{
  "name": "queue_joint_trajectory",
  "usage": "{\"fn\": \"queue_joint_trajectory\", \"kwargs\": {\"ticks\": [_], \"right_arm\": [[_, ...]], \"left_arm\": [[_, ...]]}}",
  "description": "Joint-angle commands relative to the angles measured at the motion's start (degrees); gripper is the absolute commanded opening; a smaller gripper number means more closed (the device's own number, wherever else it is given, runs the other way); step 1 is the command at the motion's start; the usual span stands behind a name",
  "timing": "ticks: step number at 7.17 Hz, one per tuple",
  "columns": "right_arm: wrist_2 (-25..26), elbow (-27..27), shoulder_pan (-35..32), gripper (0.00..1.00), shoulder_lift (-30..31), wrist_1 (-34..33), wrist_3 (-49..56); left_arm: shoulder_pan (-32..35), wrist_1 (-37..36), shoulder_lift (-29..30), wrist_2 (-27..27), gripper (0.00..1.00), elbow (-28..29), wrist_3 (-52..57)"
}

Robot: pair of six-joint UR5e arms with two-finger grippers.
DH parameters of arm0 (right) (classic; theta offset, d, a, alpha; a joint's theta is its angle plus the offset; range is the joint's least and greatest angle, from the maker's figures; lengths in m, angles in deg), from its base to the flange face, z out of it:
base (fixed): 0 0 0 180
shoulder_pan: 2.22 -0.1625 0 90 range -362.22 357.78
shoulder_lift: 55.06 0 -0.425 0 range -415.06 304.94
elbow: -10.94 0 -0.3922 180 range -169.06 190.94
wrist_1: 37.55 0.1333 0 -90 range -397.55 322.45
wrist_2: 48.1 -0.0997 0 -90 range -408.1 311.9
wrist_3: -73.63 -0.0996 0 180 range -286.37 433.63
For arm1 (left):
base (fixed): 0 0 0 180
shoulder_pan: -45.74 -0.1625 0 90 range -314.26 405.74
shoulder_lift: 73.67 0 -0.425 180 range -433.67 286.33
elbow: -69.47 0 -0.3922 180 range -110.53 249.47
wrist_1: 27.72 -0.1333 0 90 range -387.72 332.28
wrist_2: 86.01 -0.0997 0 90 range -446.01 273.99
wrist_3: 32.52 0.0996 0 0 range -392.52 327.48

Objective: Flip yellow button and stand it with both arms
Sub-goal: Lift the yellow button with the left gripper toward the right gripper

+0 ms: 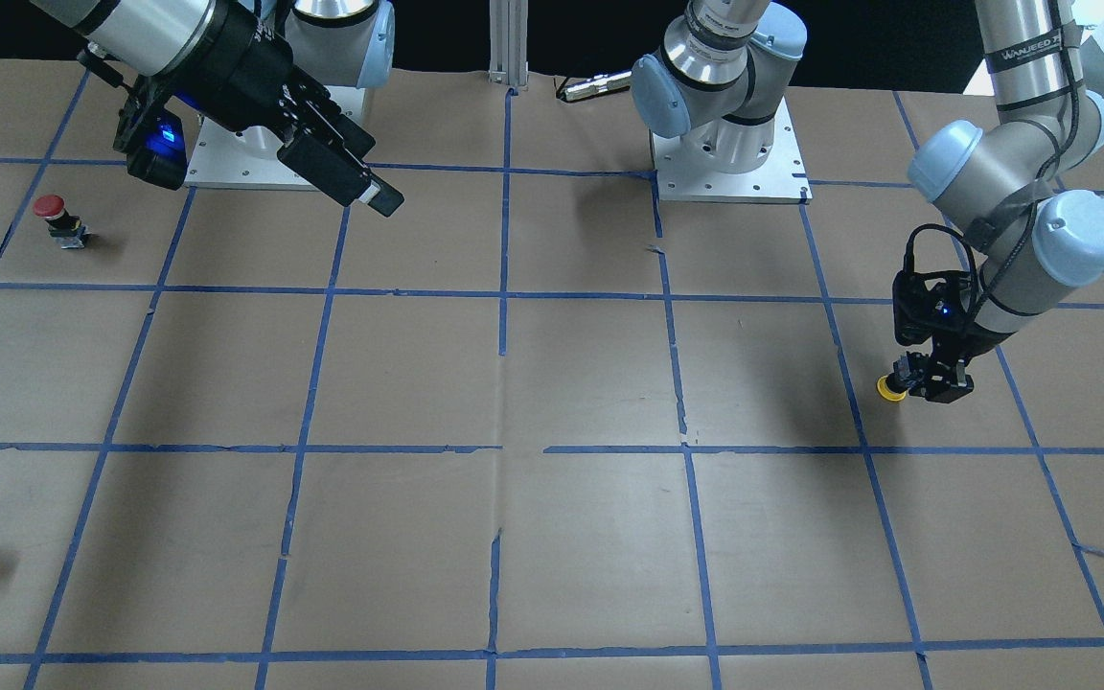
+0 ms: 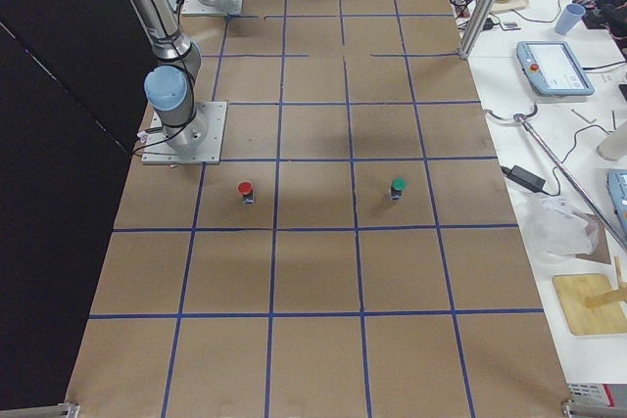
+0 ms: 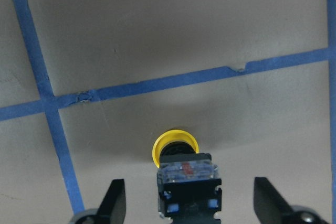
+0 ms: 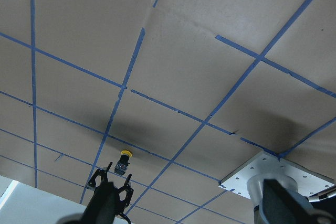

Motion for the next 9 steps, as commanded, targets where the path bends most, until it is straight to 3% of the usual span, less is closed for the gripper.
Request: {"fn": "queue_joint_trajectory", "kwargs": {"ticks": [1, 4, 6, 7, 9], "right_arm": [[-0.14, -0.91, 0.36, 1.00, -0.15, -0.13, -0.08], [-1.02, -2.14, 0.98, 1.00, -0.15, 0.14, -0.16], [-0.93, -2.24, 1.24, 1.00, -0.15, 0.05, -0.34], [-0.93, -2.24, 1.24, 1.00, -0.24, -0.30, -0.25], [-3.19, -2.15, 1.50, 1.00, -0.33, -2.15, -0.43]], "left_arm": [[-0.02, -0.38, -0.13, -0.07, 0.18, -0.06, 0.58], [0.76, 1.54, -1.79, 2.90, 0.11, 0.99, -0.03], [2.08, 9.50, -5.47, 11.22, 0.02, 0.65, -0.74], [2.43, 15.55, -6.97, 18.14, 0.02, 0.82, -6.57], [9.33, 16.32, -8.56, 19.88, 0.03, 0.64, -10.67]]}}
